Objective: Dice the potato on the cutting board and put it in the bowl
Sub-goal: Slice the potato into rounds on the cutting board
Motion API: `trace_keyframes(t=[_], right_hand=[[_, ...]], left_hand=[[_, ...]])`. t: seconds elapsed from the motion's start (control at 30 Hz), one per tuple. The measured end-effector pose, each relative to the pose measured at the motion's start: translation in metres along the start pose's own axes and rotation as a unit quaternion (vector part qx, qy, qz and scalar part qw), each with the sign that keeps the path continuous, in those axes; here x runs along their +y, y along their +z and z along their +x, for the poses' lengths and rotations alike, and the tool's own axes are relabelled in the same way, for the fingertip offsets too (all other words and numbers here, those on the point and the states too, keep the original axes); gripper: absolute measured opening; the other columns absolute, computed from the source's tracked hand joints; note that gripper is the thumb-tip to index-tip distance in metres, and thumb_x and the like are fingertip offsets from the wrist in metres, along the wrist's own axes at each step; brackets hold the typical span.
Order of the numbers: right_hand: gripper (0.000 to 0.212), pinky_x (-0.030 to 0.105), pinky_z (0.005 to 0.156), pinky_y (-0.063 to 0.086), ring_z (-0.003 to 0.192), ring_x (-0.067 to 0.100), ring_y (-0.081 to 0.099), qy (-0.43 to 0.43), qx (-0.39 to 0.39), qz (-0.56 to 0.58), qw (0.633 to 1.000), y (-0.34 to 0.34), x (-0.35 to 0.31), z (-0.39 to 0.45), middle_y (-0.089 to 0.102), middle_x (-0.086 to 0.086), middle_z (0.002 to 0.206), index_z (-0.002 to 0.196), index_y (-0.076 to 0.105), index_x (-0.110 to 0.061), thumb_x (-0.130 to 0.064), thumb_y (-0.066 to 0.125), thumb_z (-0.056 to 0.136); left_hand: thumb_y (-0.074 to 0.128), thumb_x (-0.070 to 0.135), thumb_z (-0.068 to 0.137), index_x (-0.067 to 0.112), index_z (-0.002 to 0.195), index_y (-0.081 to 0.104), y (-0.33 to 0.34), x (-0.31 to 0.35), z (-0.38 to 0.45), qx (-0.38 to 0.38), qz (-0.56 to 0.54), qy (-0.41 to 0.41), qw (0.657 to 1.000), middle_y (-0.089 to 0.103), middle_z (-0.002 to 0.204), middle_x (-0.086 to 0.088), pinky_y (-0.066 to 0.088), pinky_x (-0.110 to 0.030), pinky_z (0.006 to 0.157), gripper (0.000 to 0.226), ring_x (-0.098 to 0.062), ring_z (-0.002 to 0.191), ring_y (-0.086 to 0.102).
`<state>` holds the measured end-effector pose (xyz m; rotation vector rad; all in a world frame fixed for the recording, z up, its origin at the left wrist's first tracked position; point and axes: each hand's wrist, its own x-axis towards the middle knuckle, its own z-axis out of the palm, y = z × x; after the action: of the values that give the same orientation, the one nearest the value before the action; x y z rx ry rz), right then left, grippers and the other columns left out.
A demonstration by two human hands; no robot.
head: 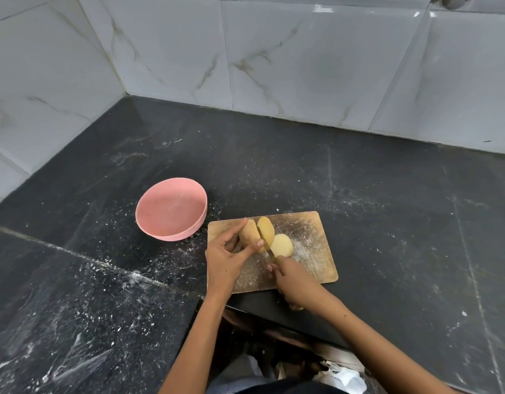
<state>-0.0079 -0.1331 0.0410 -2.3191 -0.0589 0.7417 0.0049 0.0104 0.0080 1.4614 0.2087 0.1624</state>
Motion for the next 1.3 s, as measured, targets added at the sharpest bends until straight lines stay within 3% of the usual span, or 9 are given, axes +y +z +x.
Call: trace_keyframes(t=[0.07,0.2,0.37,0.57,0.67,0.83,1.0,1.17,1.3], right_hand=[[0.025,0.02,0.048,0.035,0.057,0.007,0.041,0.009,-0.01,0.025,1.0,-0.008,0.0,-0.007,0.045,-0.003,0.07,0.081,0.044,-0.016,-0.022,0.034,0.103],[0.029,0.023,0.038,0.039,0.05,0.012,0.042,0.027,-0.01,0.072,0.997,-0.021,-0.004,-0.022,0.045,0.002,0.071,0.096,0.05,-0.01,-0.031,0.032,0.103],[0.027,0.022,0.036,0.04,0.051,0.012,0.048,-0.013,0.027,0.045,0.999,-0.015,-0.015,-0.016,0.047,0.002,0.075,0.086,0.043,-0.014,-0.032,0.031,0.103],[0.015,0.032,0.063,0.038,0.076,0.02,0.052,-0.033,0.087,-0.047,0.995,-0.005,-0.01,-0.009,0.053,0.004,0.085,0.097,0.043,-0.012,-0.023,0.033,0.102],[0.016,0.032,0.065,0.036,0.084,0.026,0.053,-0.01,0.091,-0.086,0.992,-0.004,-0.009,-0.004,0.056,0.012,0.096,0.11,0.046,-0.007,-0.013,0.034,0.1],[0.027,0.031,0.066,0.035,0.088,0.027,0.054,-0.02,0.077,-0.151,0.985,-0.007,-0.008,0.0,0.057,0.014,0.106,0.121,0.047,-0.003,-0.003,0.035,0.097],[0.03,0.03,0.068,0.036,0.097,0.029,0.058,-0.03,0.079,-0.186,0.979,-0.005,-0.004,0.003,0.059,0.014,0.11,0.126,0.045,-0.003,-0.003,0.035,0.098],[0.026,0.031,0.069,0.038,0.094,0.028,0.058,-0.029,0.084,-0.178,0.98,0.0,-0.007,0.003,0.059,0.013,0.107,0.12,0.048,-0.004,-0.003,0.035,0.097],[0.026,0.033,0.076,0.039,0.104,0.03,0.056,-0.019,0.087,-0.187,0.978,0.006,-0.008,0.002,0.058,0.013,0.113,0.119,0.049,-0.005,-0.003,0.034,0.098]], left_hand=[[0.084,-0.006,0.062,0.013,0.111,0.069,0.002,-0.001,-0.001,-0.007,0.012,0.016,1.0,0.07,0.115,-0.005,0.051,-0.033,0.096,0.055,-0.016,0.113,0.064],[0.087,0.002,0.053,0.014,0.106,0.07,0.0,0.0,-0.002,-0.008,0.004,0.007,1.0,0.07,0.116,-0.004,0.05,-0.039,0.1,0.058,-0.015,0.114,0.063],[0.087,0.007,0.052,0.013,0.101,0.072,-0.003,0.003,-0.004,0.007,0.011,0.022,1.0,0.071,0.11,-0.006,0.05,-0.033,0.098,0.052,-0.014,0.11,0.065],[0.089,-0.001,0.057,0.009,0.099,0.071,-0.002,0.002,-0.004,-0.009,0.088,0.058,0.994,0.07,0.109,-0.003,0.049,-0.017,0.093,0.047,-0.007,0.108,0.064],[0.089,-0.001,0.06,0.007,0.1,0.068,0.004,0.003,-0.003,-0.03,0.133,0.07,0.988,0.067,0.107,0.0,0.045,-0.01,0.089,0.045,0.001,0.105,0.061],[0.082,0.032,0.058,0.018,0.096,0.062,0.014,0.003,-0.002,-0.03,0.179,0.061,0.982,0.065,0.105,0.007,0.048,-0.018,0.085,0.045,-0.003,0.104,0.06],[0.089,0.013,0.064,0.014,0.093,0.062,0.018,0.009,-0.002,-0.007,0.165,0.056,0.985,0.066,0.103,0.007,0.045,-0.008,0.077,0.04,0.007,0.099,0.058],[0.088,0.004,0.064,0.008,0.095,0.06,0.006,0.001,-0.008,-0.025,0.121,0.065,0.99,0.064,0.11,-0.003,0.048,-0.012,0.079,0.042,-0.002,0.105,0.061],[0.092,0.023,0.058,0.019,0.089,0.058,0.0,-0.006,-0.012,-0.031,0.081,0.062,0.994,0.062,0.115,-0.002,0.054,-0.024,0.082,0.047,-0.013,0.112,0.062]])
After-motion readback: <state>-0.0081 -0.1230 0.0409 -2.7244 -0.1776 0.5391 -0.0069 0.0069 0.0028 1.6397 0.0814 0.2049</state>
